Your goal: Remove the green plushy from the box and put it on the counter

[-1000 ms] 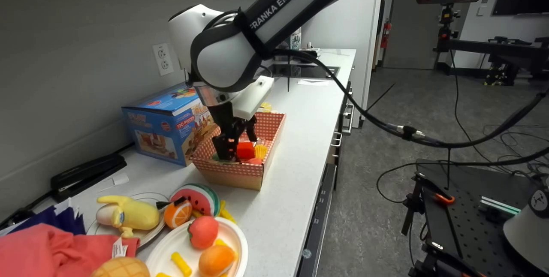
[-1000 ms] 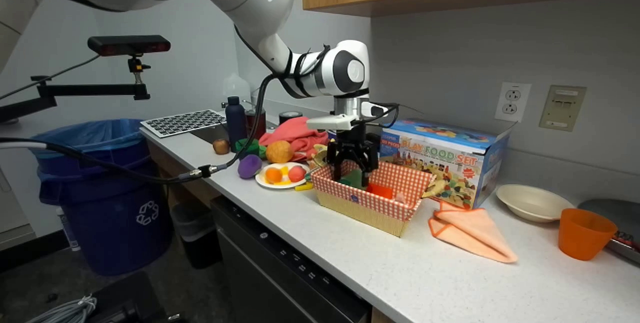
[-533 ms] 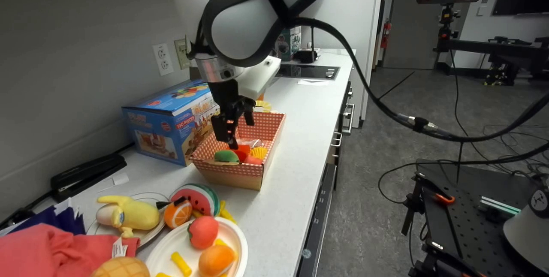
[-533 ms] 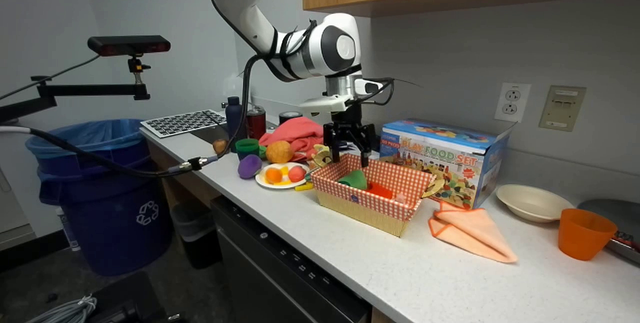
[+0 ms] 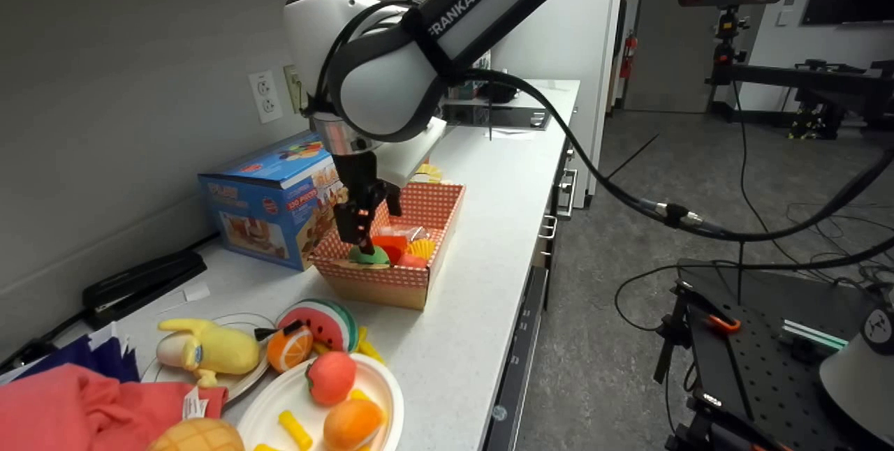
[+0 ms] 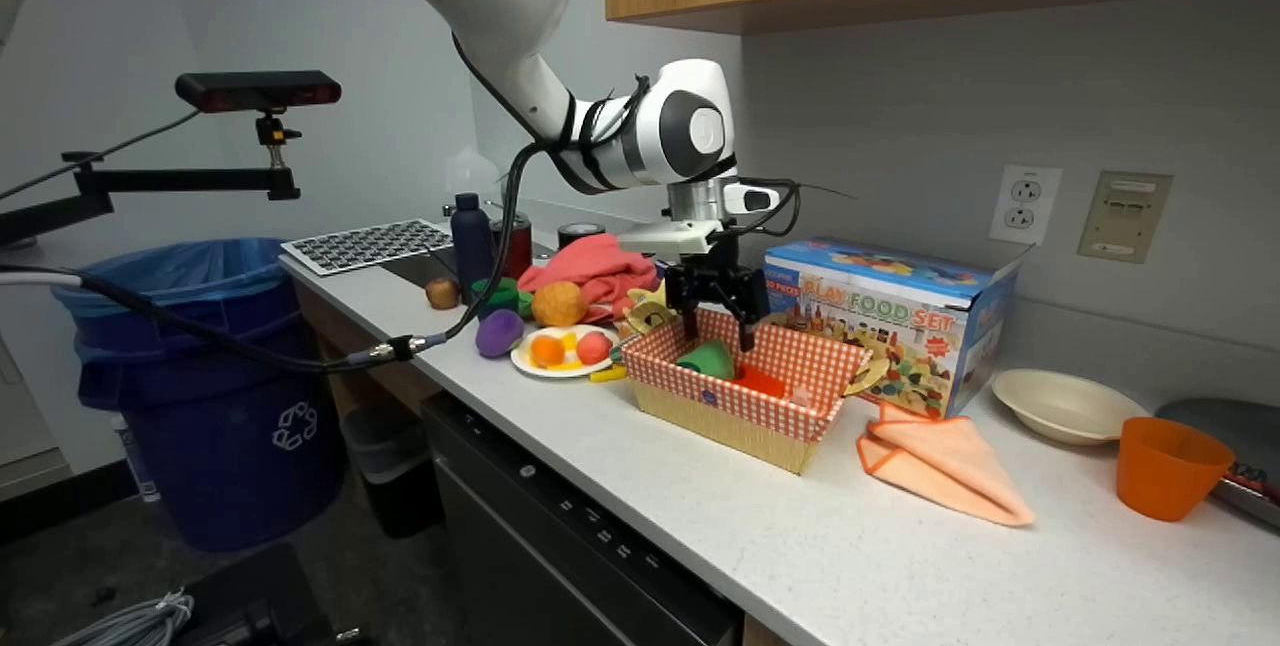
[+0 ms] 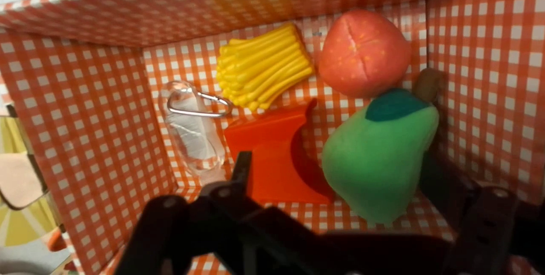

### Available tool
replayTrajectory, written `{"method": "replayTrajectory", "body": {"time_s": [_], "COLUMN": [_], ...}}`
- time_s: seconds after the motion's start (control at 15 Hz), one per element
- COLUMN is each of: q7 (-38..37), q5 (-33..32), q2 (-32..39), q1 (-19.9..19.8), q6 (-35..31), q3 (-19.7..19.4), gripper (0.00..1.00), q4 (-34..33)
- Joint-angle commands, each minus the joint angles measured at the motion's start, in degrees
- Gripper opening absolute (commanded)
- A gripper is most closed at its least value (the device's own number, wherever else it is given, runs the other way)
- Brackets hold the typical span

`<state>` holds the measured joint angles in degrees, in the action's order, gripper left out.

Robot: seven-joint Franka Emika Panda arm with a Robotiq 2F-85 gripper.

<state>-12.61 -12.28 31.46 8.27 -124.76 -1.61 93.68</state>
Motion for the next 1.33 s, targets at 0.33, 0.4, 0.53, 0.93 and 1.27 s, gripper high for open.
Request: {"method": "replayTrajectory", "body": {"time_s": [0.33, 0.4, 0.53, 0.93, 1.27], "q7": [-0.96, 0.35, 0.59, 0.48, -0.23], "q5": [0.30, 0.46, 0.69, 0.73, 0.42], "q2": [2.06, 5.69, 7.26, 13.14, 13.34], "q1": [1.47, 0.32, -0.03, -0.37, 0.14], "q6": [1.01, -0.50, -0.42, 0.78, 2.13], "q3": [0.40, 0.04, -0.16, -1.09, -1.67], "gripper": [1.00, 1.00, 1.00, 0.87, 0.50], "q4": [-4.07, -6.53, -7.69, -12.92, -15.13]}}
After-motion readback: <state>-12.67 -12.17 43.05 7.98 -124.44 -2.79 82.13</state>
